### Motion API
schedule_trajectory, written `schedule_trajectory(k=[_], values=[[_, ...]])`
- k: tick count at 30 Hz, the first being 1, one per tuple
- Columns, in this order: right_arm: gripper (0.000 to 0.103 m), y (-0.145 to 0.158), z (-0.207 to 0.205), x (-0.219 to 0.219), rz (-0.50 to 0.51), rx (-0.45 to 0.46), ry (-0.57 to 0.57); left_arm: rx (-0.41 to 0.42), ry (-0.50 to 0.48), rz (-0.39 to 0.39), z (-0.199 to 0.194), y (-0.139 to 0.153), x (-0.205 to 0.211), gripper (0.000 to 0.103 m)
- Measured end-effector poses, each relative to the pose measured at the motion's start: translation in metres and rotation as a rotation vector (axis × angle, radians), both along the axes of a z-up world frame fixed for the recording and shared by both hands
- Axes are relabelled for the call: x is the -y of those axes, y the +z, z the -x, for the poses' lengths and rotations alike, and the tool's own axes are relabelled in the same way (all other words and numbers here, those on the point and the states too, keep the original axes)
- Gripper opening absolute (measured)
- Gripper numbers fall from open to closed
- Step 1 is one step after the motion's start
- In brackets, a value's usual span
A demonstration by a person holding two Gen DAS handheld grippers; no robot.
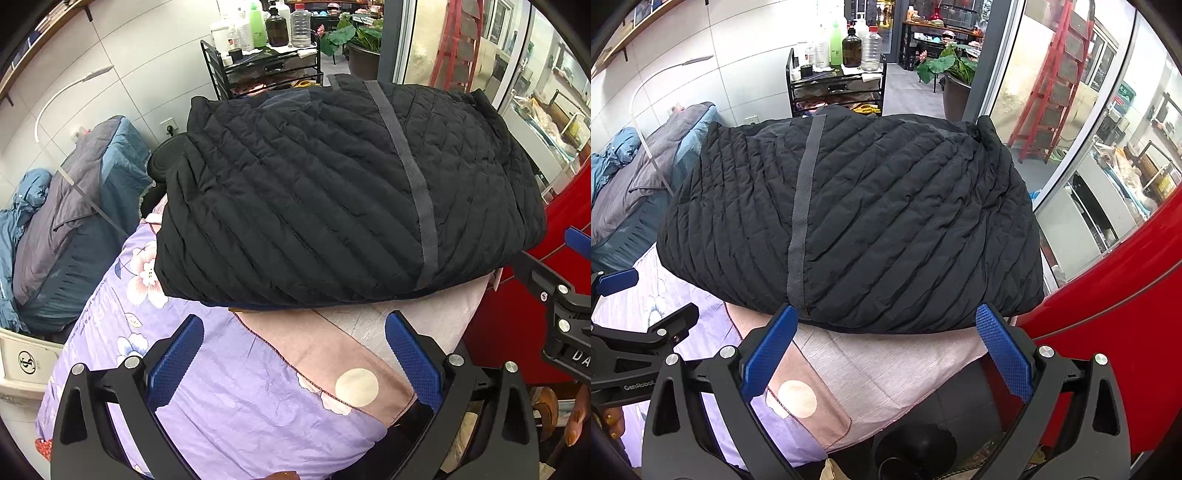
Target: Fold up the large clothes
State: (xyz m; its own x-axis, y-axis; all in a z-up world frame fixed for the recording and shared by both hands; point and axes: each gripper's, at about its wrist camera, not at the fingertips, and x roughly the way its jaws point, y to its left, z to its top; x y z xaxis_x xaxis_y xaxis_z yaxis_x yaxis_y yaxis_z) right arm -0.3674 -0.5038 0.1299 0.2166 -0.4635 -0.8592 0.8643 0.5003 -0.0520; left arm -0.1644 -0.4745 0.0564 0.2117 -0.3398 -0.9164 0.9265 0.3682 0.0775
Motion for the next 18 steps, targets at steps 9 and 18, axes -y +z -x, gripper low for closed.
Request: schedule_trajectory(k=[9, 18], values=[[0.096, 0.0006, -0.0013, -0.0001, 0.004, -0.005, 0.0, 0.0, 0.006, -0.001, -0.0016, -0.0005, -0.0012, 0.097], [0.096, 0.0006, -0.0003, -0.002, 0.003, -0.006, -0.001, 0.006, 0.007, 0.002, -0.0025, 0.0011, -0.0019, 0.097]])
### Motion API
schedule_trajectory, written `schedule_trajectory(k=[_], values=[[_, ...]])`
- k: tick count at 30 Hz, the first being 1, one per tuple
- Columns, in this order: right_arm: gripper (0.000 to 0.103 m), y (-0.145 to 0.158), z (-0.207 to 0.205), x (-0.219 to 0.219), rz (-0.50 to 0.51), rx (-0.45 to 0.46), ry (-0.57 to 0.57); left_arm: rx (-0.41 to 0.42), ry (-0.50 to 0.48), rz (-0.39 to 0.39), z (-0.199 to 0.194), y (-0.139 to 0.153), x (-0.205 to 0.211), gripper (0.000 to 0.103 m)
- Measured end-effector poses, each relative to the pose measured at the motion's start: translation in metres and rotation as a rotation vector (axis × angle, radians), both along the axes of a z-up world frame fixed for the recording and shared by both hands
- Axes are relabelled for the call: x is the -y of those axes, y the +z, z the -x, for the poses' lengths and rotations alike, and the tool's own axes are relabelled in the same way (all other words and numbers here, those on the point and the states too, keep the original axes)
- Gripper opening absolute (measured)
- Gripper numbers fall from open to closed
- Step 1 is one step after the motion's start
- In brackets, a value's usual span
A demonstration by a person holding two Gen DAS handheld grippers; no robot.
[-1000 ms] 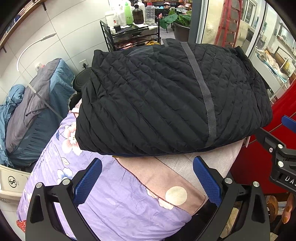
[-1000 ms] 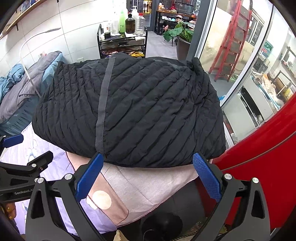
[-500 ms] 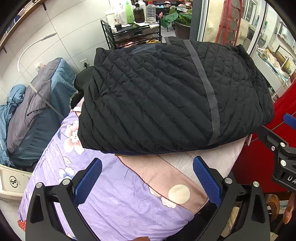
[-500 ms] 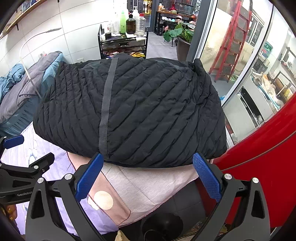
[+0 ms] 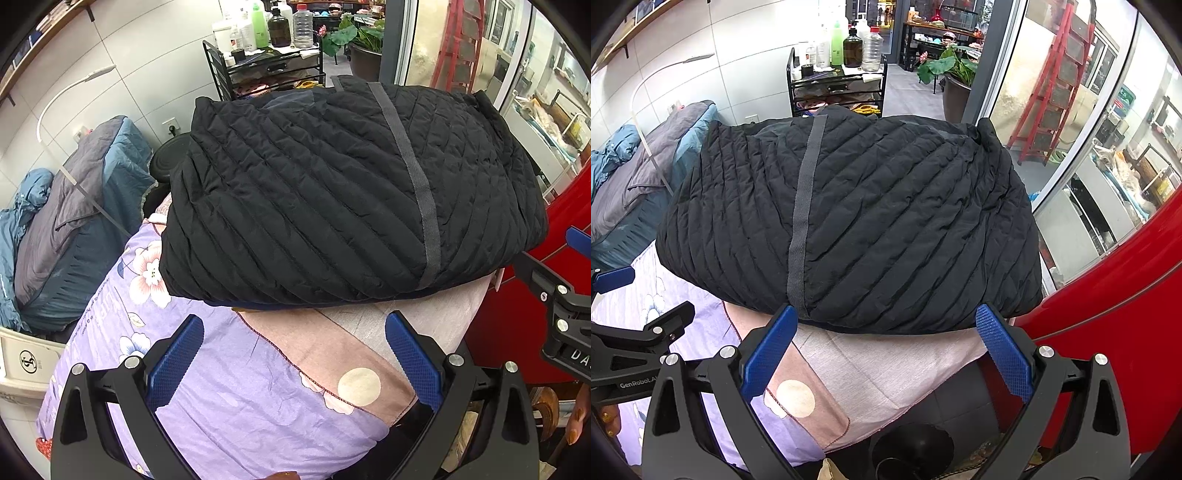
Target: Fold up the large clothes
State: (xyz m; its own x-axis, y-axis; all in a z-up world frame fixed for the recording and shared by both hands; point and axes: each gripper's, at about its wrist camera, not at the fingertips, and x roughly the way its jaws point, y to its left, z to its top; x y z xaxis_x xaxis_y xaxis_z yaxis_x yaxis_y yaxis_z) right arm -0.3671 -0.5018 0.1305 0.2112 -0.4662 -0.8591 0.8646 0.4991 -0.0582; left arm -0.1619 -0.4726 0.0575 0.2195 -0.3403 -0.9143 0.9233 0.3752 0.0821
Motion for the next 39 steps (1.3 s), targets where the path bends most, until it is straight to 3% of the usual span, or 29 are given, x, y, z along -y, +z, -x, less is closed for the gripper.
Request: schedule_trajectory(k=[39], values=[[0.096, -0.004, -0.011, 0.006, 0.003, -0.017, 0.022, 0.022, 0.003, 0.0, -0.002, -0.002, 0.003, 0.097]])
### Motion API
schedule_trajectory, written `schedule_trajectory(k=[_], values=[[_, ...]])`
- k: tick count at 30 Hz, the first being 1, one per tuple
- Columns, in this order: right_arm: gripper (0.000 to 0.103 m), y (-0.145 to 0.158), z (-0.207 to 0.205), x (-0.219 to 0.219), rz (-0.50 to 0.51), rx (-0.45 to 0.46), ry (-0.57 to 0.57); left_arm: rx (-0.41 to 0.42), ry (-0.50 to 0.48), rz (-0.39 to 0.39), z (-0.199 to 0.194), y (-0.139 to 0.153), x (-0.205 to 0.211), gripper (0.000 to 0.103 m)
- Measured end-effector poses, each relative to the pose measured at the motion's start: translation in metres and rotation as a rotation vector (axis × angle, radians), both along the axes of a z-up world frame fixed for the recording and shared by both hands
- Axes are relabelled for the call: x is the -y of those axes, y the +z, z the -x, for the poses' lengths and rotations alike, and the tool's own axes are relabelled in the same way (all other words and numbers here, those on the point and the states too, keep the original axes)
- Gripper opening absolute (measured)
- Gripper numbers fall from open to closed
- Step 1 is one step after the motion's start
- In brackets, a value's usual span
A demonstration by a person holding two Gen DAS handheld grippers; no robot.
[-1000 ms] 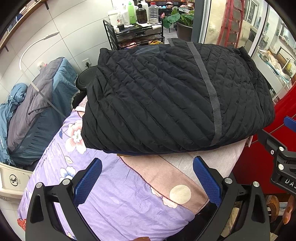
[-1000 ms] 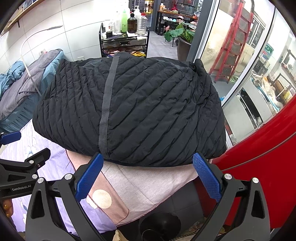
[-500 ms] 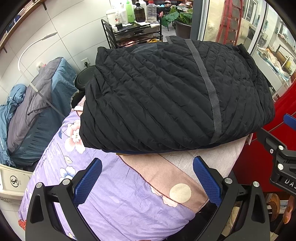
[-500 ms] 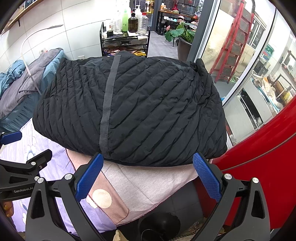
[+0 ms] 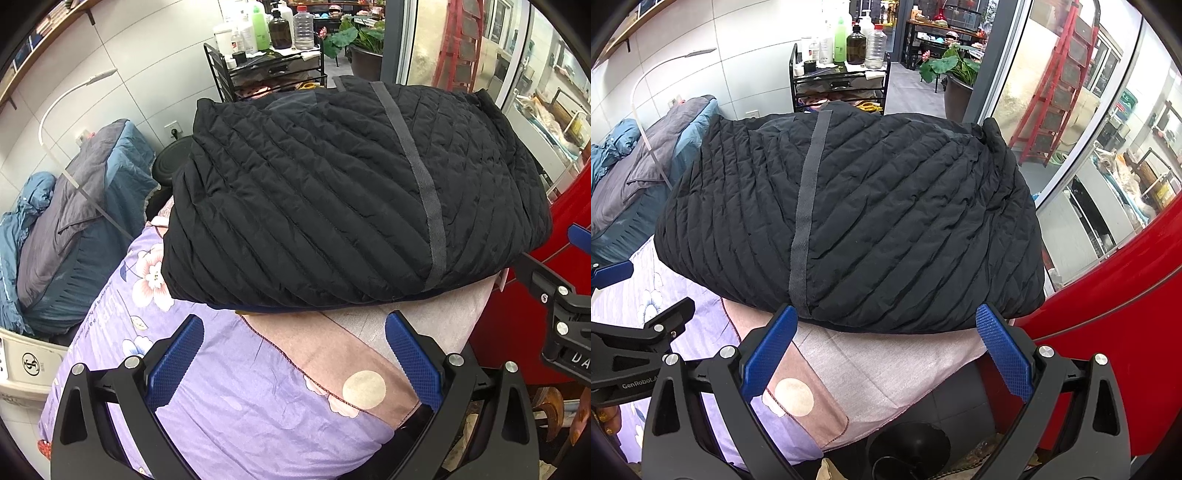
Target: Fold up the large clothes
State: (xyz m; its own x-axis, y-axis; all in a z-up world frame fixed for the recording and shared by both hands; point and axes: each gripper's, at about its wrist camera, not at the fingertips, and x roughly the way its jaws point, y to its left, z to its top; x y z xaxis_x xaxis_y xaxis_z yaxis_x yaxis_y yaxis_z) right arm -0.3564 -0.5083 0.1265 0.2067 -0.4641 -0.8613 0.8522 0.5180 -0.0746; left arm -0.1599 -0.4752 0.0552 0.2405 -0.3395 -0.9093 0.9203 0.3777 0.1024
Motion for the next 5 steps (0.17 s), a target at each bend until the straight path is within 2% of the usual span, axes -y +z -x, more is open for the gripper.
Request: schedule_trajectory(k=[5], values=[[0.096, 0.0, -0.0031, 0.0031, -0.002, -0.003, 0.004, 0.01, -0.001, -0.001, 0.0004, 0.0003, 0.0002, 0.097]])
